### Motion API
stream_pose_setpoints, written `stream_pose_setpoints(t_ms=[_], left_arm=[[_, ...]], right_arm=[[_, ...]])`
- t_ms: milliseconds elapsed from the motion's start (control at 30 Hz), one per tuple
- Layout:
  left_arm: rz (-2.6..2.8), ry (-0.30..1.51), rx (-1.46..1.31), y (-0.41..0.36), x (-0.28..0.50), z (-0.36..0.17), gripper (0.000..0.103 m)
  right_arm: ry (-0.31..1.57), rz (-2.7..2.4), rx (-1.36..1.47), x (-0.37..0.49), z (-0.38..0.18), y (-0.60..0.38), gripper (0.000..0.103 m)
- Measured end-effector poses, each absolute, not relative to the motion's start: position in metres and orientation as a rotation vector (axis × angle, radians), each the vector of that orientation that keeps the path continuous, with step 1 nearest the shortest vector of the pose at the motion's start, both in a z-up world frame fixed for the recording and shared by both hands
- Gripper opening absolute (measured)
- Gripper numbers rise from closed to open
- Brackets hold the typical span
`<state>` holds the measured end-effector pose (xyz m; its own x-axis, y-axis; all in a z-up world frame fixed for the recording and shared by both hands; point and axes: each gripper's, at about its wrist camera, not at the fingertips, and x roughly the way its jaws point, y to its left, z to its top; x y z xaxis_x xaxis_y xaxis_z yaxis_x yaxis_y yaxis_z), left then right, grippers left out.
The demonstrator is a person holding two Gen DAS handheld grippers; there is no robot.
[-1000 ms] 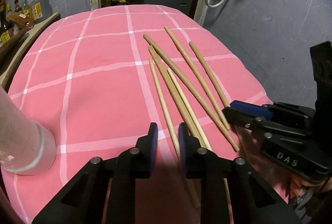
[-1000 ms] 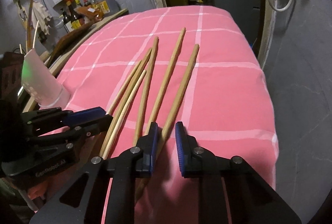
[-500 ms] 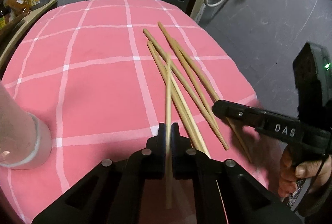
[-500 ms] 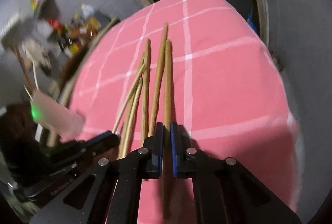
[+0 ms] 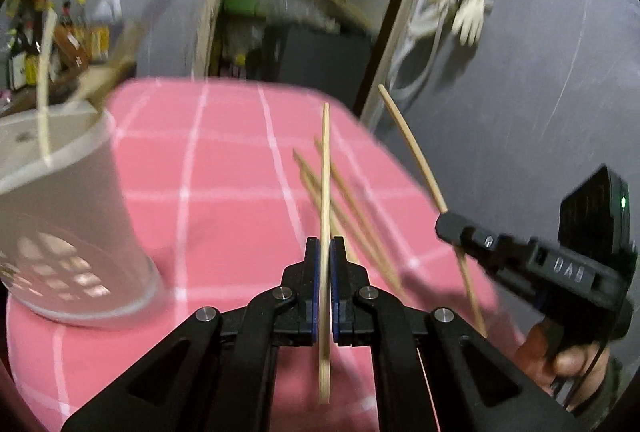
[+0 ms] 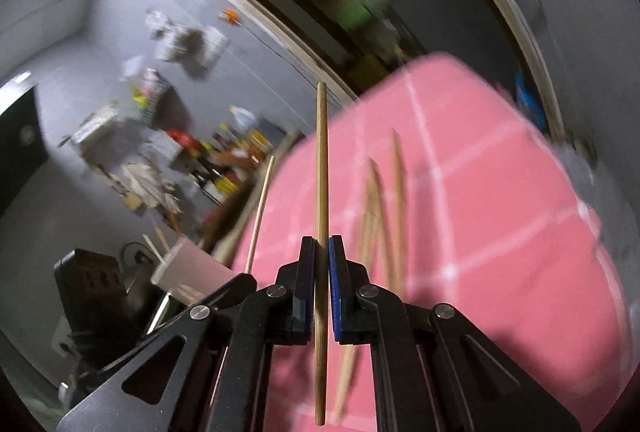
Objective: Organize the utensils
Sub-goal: 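Lift both chopsticks upright and carry them over the white caddy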
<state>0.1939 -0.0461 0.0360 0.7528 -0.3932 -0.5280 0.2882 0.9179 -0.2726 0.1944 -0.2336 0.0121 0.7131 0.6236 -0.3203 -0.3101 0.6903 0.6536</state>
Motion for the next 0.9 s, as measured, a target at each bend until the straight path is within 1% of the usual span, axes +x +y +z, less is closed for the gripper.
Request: stream_pose_setpoints(t_ms=[200,433,667,900], left_arm=[[-0.321,0.375,-0.191,-0.023,0.169,0.069,0.003],[-0.227,0.202,-0.204,0.021,0.154,0.094,0.003],[-0.126,0.104,-0.267,0.084,0.15,0.107,0.003],[-0.038,0.076,-0.388,0.169,0.155,0.105,0.003]], right_arm=[[0.337,0.61,0.54,0.179,0.039,-0.192,0.005],[0.132,0.648,0.472,0.166,0.06,-0.143,0.005],[0.06,0.688,0.46,0.174,0.07,-0.098,0.005],[0.015,0.709,0.459,0.194,0.075,-0.057,0.005]])
